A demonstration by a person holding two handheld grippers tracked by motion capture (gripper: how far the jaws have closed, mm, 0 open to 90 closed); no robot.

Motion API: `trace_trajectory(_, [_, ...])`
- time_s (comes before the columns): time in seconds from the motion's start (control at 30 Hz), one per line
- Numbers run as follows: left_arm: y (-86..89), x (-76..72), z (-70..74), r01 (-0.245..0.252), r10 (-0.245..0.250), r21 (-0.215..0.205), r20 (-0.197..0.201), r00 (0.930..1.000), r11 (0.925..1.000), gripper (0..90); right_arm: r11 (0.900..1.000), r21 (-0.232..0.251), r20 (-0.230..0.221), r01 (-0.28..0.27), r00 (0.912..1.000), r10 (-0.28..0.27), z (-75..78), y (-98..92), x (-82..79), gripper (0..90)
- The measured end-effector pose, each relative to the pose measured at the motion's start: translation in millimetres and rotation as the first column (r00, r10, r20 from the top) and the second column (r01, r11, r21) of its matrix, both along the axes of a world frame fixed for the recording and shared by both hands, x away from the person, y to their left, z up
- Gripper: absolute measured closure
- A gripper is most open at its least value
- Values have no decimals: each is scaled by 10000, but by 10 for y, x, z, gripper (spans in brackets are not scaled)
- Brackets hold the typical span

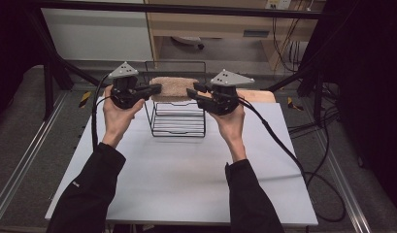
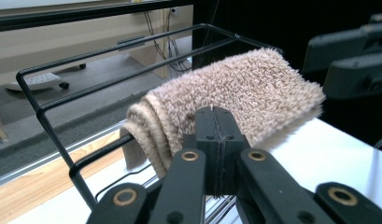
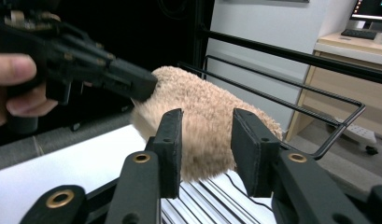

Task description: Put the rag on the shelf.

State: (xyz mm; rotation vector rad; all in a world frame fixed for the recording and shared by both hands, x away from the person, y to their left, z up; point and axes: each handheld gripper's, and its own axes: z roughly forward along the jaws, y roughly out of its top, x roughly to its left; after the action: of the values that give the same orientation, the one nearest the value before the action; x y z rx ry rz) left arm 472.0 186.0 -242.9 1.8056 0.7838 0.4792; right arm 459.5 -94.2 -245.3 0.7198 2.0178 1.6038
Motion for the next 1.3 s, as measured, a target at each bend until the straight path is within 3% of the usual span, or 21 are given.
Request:
trace_trajectory(0.1, [2, -12, -39, 7, -8, 140, 97, 10000, 9999, 897, 10000, 59, -181, 9, 9998, -8, 2, -1, 6, 672])
trace_trajectory(0.3, [18, -18, -121, -45, 41, 327, 132, 9999, 9995, 896, 9990, -411, -773, 174, 9968, -205, -90, 55, 31, 824])
trace_trajectory(0.43, [26, -4, -191, -160, 156, 366, 118, 9998, 9992, 896, 9966, -694, -1019, 451, 9934, -521, -161, 82, 71, 861])
trace_trajectory(0.67, [20, 44, -254, -282, 278, 327, 120, 9995, 9991, 895, 9946, -628, -1197, 831, 9887, -901, -246, 54, 153, 880])
trace_trajectory(0.97, [38, 12, -237, -235, 231, 251, 133, 9996, 9994, 866, 9960, -522, -1147, 729, 9903, -785, -246, 33, 130, 843])
trace_trajectory(1.3, [121, -112, -205, -246, 245, 495, 36, 9997, 9985, 722, 9979, -419, -1140, 501, 9920, -546, -142, -78, -25, 641])
